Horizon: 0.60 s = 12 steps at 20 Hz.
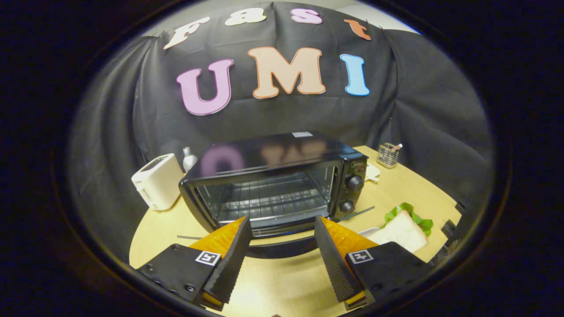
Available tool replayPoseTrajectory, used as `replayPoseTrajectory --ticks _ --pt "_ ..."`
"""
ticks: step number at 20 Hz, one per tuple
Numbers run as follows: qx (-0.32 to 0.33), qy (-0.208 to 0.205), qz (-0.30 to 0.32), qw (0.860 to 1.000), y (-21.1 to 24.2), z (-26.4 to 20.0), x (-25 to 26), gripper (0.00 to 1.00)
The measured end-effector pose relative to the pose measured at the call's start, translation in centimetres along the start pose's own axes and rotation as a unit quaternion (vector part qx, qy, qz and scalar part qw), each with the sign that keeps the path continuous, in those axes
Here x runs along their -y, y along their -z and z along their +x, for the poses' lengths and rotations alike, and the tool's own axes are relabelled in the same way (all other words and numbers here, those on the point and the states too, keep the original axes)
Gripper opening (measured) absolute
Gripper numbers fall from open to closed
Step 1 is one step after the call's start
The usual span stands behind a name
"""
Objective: Open the toaster oven, put the food inside, and close the toaster oven door.
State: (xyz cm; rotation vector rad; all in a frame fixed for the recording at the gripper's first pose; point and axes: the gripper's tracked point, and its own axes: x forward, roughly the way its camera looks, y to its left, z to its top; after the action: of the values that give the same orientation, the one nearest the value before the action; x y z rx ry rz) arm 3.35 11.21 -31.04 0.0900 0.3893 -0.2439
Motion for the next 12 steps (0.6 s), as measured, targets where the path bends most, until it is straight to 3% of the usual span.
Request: replayPoseTrajectory --ticks 7,12 --pt "-0.148 0.039 -0.030 0.988 9.1 -0.8 2.1 0.89" --pt "-0.183 0.027 -0.027 0.982 12.1 1.2 1.8 0.89"
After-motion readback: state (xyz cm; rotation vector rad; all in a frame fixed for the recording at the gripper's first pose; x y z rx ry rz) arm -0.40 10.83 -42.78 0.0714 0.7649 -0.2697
